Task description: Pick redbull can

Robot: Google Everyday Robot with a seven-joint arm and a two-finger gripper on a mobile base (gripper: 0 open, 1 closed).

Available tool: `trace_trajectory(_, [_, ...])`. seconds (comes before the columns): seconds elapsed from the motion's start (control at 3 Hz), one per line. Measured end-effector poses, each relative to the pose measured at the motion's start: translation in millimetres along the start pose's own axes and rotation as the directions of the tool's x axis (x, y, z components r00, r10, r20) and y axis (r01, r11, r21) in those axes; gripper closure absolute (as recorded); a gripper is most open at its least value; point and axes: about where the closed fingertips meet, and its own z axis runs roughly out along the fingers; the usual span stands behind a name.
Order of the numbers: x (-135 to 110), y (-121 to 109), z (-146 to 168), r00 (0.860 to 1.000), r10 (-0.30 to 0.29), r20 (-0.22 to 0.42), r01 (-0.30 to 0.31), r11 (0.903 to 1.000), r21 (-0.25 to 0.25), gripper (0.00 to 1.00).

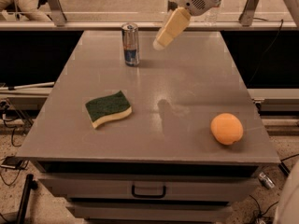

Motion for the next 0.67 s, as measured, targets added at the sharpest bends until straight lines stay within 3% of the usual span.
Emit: trace_trajectory(0.67, [-4, -22, 51, 0.997, 0.037, 0.063, -0.034, 0.9980, -0.054, 0.00])
